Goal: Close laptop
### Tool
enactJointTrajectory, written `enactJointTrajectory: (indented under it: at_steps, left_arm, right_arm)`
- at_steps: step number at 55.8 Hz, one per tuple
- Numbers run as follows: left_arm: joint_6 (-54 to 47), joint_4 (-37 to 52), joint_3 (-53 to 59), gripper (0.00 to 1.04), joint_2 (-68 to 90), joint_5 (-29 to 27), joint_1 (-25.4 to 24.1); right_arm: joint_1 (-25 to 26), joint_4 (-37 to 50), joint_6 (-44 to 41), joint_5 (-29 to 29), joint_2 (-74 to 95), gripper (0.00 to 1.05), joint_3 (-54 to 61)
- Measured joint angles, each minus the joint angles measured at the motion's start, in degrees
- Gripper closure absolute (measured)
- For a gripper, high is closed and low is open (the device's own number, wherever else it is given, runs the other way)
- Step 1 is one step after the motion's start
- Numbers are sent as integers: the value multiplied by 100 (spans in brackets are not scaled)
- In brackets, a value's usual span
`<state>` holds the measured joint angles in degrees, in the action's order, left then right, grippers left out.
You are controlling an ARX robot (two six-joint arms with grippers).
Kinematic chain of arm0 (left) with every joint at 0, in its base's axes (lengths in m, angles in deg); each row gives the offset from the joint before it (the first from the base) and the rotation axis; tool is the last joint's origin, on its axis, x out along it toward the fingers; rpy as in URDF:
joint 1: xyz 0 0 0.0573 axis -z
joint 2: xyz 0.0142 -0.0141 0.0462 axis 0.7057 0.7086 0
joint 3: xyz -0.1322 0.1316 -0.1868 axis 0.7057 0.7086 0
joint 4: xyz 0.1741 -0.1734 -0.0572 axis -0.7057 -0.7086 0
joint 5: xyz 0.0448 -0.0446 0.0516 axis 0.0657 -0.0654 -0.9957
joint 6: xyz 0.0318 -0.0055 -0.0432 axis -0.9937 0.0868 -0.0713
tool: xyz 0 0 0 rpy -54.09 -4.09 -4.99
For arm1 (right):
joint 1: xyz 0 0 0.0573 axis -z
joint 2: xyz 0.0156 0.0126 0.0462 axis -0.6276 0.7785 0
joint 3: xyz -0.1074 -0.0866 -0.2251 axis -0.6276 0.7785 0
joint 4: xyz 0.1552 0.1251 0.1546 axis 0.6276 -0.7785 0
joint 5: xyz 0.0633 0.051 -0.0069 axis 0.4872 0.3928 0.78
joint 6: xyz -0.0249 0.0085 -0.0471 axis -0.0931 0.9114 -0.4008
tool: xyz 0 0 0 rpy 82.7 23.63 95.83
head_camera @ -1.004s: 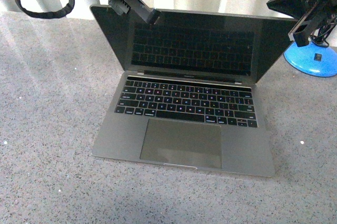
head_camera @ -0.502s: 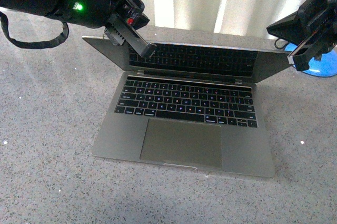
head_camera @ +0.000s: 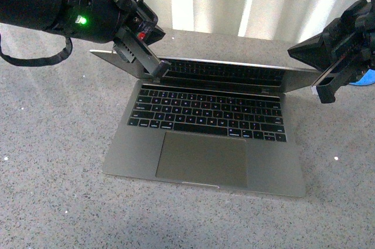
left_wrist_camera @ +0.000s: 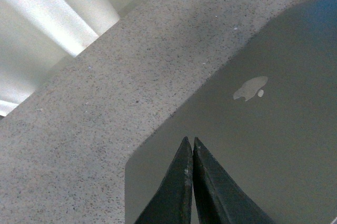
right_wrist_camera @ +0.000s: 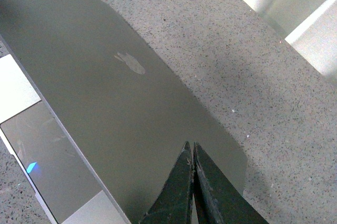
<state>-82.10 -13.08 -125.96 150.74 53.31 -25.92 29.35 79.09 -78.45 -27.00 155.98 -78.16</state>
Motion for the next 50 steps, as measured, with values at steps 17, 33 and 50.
enactJointTrajectory:
  at_steps: [17,33,50]
  left_arm:
    - [48,-35,170,101,-28,162,74]
    - [131,-35,365,101,-42,225,136]
    - [175,-42,610,101,-122,326,155]
  right_arm:
    - [98,55,181,33,59,104,85]
    - [127,254,382,52,188,104,319]
    - [50,422,625,52,229,104,557]
